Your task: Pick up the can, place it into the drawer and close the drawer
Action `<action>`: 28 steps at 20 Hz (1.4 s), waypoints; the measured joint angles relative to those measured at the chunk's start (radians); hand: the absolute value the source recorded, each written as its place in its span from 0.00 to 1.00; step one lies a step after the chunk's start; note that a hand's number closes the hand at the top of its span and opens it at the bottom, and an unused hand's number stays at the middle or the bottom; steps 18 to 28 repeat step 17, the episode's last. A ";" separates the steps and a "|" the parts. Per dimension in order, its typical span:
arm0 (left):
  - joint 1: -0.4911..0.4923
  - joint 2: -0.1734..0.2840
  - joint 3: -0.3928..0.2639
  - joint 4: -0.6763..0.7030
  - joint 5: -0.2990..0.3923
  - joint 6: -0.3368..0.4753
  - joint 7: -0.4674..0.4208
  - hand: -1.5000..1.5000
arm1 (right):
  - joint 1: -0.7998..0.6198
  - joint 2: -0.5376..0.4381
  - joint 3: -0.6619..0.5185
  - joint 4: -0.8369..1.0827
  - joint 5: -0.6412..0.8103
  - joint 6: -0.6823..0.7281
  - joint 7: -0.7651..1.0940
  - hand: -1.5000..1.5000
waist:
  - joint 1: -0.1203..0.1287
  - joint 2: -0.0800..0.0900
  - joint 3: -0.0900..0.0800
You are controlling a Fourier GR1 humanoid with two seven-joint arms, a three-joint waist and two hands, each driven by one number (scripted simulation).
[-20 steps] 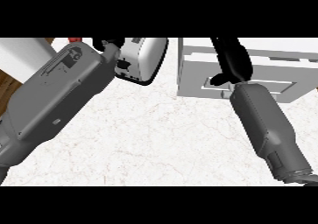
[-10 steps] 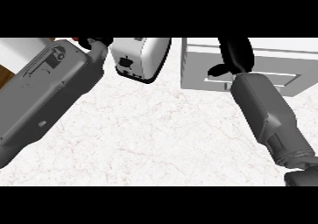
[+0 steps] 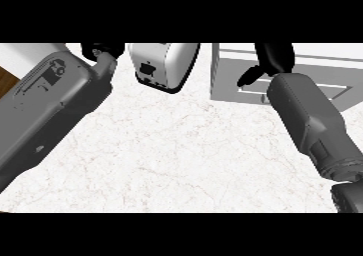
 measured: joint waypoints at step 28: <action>0.049 0.027 -0.001 -0.094 -0.019 0.020 0.041 0.00 | -0.088 0.022 -0.328 0.037 -0.357 0.261 -0.293 0.00 | -0.008 0.001 0.003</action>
